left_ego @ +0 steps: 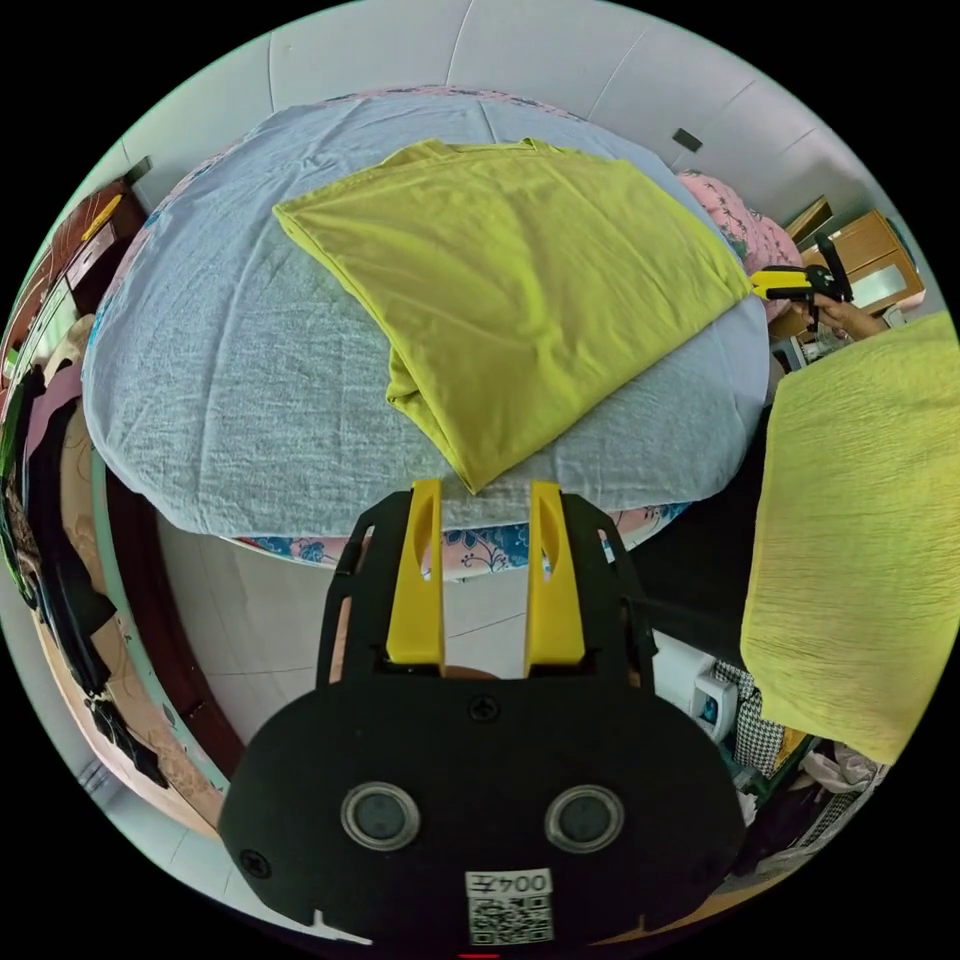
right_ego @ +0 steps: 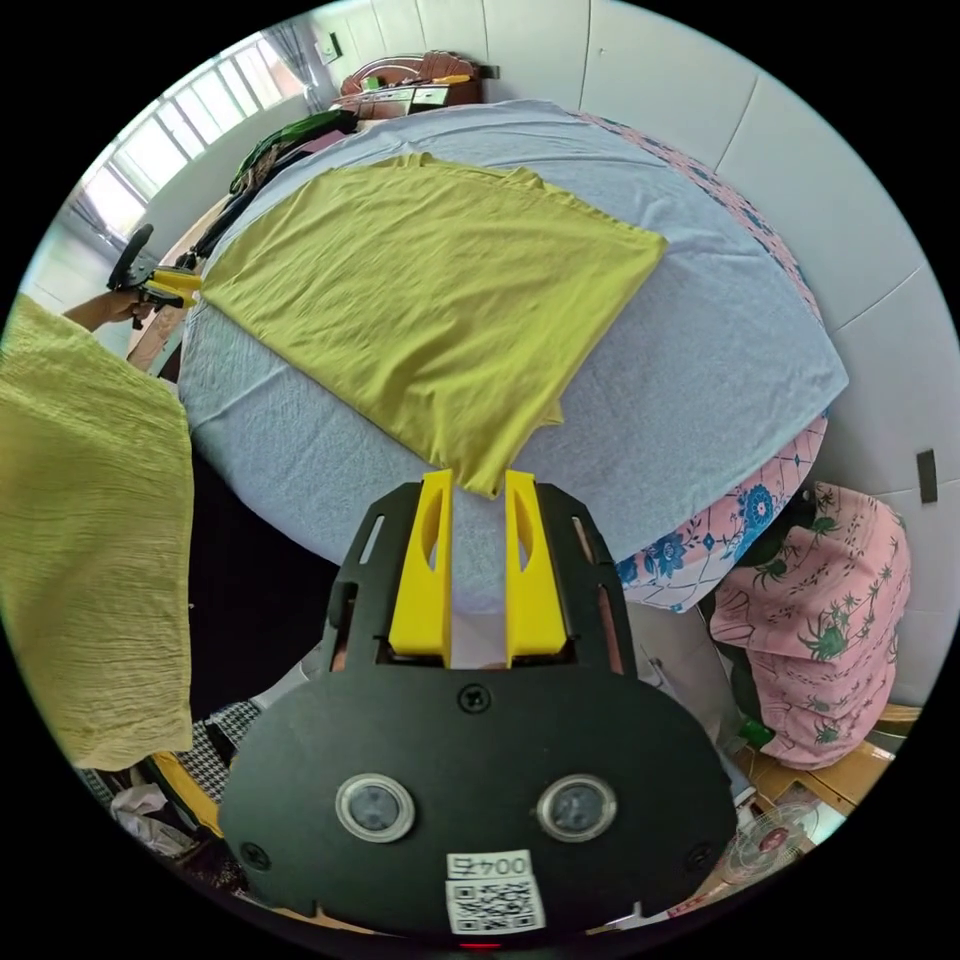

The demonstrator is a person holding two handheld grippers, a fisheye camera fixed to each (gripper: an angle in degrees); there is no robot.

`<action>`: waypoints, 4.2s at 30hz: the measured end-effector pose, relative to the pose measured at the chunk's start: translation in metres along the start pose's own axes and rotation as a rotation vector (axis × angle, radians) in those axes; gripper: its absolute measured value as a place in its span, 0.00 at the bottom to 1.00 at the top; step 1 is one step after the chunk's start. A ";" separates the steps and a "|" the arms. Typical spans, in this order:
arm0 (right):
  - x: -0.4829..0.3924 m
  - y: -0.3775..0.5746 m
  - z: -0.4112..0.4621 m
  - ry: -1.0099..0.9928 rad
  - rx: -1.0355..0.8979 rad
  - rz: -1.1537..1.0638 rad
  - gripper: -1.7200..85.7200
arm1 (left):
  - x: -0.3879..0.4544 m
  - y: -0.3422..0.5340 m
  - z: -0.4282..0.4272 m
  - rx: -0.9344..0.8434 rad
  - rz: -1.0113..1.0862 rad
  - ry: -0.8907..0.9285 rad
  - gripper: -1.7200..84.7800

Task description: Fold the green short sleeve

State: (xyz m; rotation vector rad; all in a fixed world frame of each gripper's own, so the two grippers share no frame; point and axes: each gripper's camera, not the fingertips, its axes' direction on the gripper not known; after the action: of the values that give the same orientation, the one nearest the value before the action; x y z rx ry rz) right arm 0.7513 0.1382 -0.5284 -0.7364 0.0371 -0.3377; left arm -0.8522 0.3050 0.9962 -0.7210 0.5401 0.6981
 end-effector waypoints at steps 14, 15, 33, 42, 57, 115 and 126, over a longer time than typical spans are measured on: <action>-0.040 0.000 0.014 0.071 -0.060 -0.130 0.11 | 0.008 -0.022 0.003 -0.004 -0.023 0.020 0.13; -0.040 0.000 0.014 0.073 -0.061 -0.134 0.11 | 0.008 -0.023 0.004 -0.004 -0.028 0.019 0.13; -0.040 -0.016 0.003 0.188 -0.062 -0.313 0.02 | 0.019 -0.061 0.016 -0.069 -0.104 -0.077 0.04; -0.003 -0.008 0.028 0.121 -0.052 -0.174 0.02 | 0.021 -0.077 0.030 -0.087 -0.128 -0.120 0.05; 0.055 -0.043 -0.032 -0.052 0.130 0.154 0.10 | 0.027 -0.089 0.015 0.000 -0.149 -0.240 0.08; 0.399 -0.262 -0.016 -0.227 0.222 0.675 0.14 | -0.337 -0.255 0.129 0.248 -0.470 0.173 0.15; 0.365 -0.289 -0.003 -0.158 0.188 0.561 0.05 | -0.335 -0.251 0.124 0.335 -0.495 0.166 0.11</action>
State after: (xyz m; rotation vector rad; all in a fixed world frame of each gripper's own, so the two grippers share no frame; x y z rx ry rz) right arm 1.0123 -0.1779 -0.3077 -0.5361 0.0600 0.2505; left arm -0.8614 0.1310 1.3966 -0.5668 0.5832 0.0814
